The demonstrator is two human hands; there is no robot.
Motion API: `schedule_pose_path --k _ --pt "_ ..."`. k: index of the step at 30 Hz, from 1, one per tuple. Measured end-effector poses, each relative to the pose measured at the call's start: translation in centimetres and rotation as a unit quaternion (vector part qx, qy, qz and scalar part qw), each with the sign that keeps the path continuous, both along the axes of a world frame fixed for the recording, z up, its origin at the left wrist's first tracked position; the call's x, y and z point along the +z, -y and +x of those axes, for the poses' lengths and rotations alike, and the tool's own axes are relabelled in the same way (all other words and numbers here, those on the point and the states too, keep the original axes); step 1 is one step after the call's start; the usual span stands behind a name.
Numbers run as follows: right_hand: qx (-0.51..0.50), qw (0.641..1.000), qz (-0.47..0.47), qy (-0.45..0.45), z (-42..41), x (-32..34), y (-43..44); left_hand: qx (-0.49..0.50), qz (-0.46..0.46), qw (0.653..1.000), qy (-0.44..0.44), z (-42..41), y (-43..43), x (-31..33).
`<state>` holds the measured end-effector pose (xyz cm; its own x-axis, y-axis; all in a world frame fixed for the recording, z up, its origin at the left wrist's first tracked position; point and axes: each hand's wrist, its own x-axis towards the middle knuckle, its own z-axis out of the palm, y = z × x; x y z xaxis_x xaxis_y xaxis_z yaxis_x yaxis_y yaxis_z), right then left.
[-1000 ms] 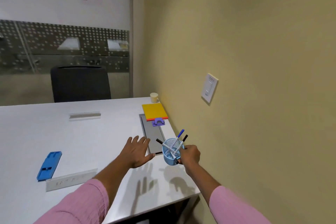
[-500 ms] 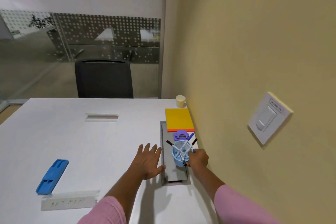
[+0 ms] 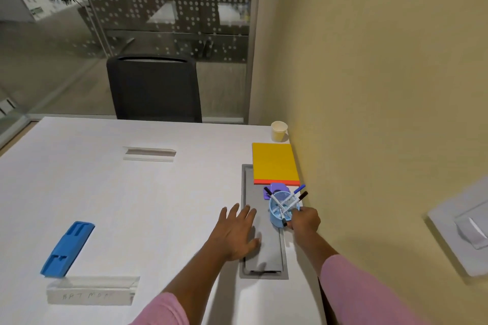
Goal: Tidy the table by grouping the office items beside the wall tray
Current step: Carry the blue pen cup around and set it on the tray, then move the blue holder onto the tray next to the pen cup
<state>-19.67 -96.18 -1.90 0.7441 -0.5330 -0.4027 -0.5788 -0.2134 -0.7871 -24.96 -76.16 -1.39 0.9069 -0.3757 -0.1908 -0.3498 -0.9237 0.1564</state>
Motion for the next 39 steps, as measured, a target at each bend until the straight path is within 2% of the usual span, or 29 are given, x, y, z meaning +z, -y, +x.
schedule_pose_path --k 10,16,20,23,24,27,30,33,36,39 --pt "0.001 1.000 0.004 -0.017 1.0 -1.1 0.2 0.020 -0.002 1.000 0.005 0.2 -1.0 -0.9" --pt "0.051 0.998 -0.028 -0.037 1.3 -0.5 0.1 0.041 0.017 0.999 0.007 -0.9 -3.0 -0.4" --pt "0.062 0.995 -0.070 -0.042 1.1 0.2 -0.1 0.076 0.032 0.997 0.009 -2.5 -6.0 1.5" --pt "0.029 0.986 -0.149 -0.066 0.4 1.9 -1.9 0.119 0.045 0.992 0.010 -4.0 -8.9 2.8" --pt "0.005 0.983 -0.176 -0.054 0.0 2.7 -2.9 0.135 0.046 0.990 0.008 -4.5 -10.0 3.1" --pt "-0.010 0.975 -0.213 0.064 -2.0 4.4 -6.5 0.179 0.058 0.982 0.006 -6.3 -13.5 3.6" --pt "0.075 0.966 -0.220 0.109 -4.0 5.0 -10.4 0.214 0.074 0.974 0.000 -8.4 -17.1 3.7" --pt "0.201 0.941 -0.243 0.125 -5.4 5.3 -15.0 0.254 0.077 0.964 -0.005 -10.5 -20.6 3.6" --pt "0.327 0.901 -0.248 0.138 -6.6 5.0 -19.6 0.289 0.090 0.953 -0.008 -12.6 -24.2 3.5" --pt "0.453 0.842 -0.256 0.140 -7.2 4.1 -24.2 0.328 0.101 0.939 -0.004 -14.4 -27.9 3.0"
